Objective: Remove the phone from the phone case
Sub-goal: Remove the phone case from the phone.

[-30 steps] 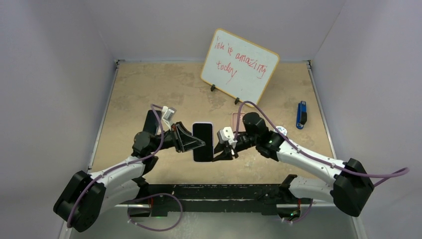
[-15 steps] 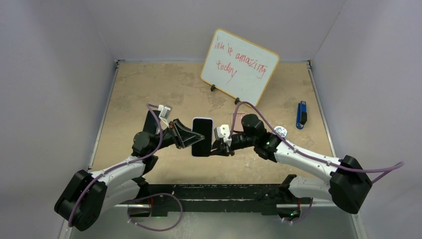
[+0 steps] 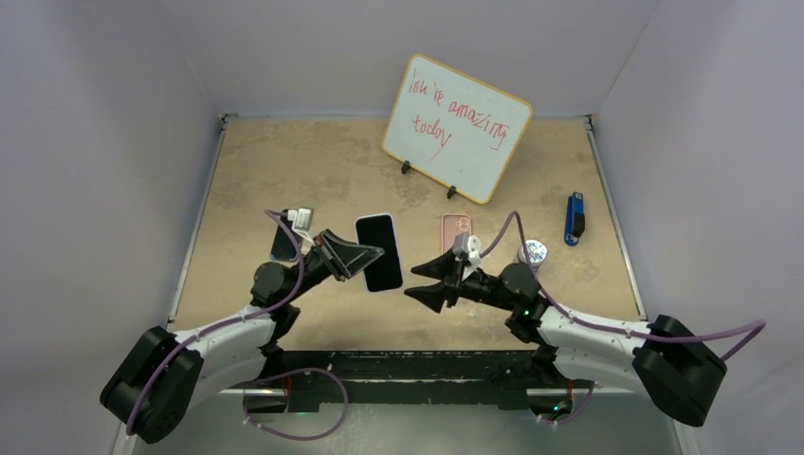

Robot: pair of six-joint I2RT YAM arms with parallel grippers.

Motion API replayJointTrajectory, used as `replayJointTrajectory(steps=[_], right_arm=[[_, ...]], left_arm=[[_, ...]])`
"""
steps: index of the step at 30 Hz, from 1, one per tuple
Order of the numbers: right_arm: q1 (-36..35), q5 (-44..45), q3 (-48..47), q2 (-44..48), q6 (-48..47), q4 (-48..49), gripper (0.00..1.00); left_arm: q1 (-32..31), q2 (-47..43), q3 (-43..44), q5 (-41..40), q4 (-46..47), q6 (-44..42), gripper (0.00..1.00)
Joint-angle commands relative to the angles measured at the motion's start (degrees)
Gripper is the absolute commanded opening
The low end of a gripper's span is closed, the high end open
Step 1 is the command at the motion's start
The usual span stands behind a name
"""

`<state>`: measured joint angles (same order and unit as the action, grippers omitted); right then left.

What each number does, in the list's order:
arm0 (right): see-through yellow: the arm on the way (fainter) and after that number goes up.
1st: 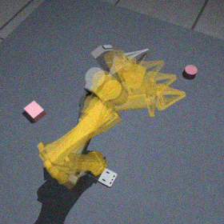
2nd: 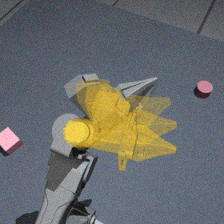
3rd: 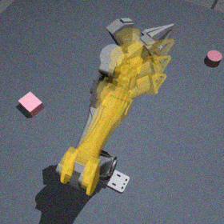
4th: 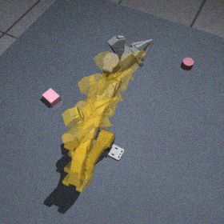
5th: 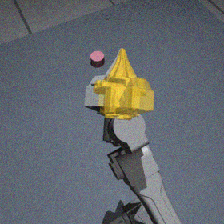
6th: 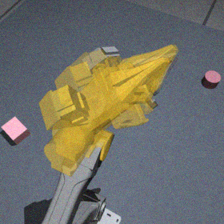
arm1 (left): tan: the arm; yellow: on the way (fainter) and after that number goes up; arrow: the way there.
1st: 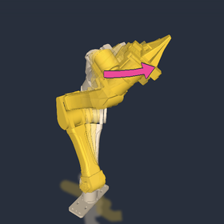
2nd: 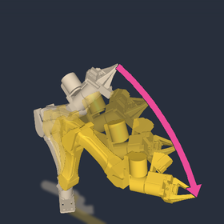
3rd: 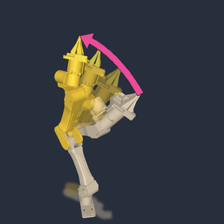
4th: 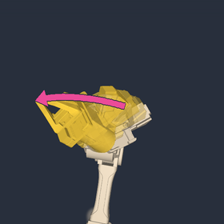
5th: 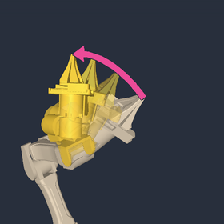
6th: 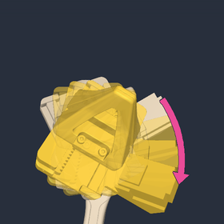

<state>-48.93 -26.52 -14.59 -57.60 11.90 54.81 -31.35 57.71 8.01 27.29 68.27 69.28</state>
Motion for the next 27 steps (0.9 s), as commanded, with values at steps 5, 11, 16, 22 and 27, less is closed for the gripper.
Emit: replayJointTrajectory(steps=[5,11,16,22,27], right_arm=[[-6.83,19.07,5.11,-8.04,20.48,25.76,0.64],[-13.83,28.02,3.40,-18.92,22.42,39.97,0.66],[-16.15,32.91,0.43,-28.25,23.33,52.61,0.66],[-16.96,33.45,-5.03,-32.80,22.14,54.35,0.66],[-16.99,33.99,-6.04,-30.88,19.77,54.35,0.66]], left_arm=[[-0.37,-1.13,-1.42,-14.78,10.77,3.69,0.00],[-0.59,-1.32,-2.77,-19.67,11.76,6.07,0.00],[-1.49,-1.31,-3.51,-22.06,12.25,7.37,0.00],[-1.90,-1.53,-4.41,-23.52,12.86,8.38,0.00],[-2.00,-1.70,-5.94,-25.06,12.83,9.88,0.00]])
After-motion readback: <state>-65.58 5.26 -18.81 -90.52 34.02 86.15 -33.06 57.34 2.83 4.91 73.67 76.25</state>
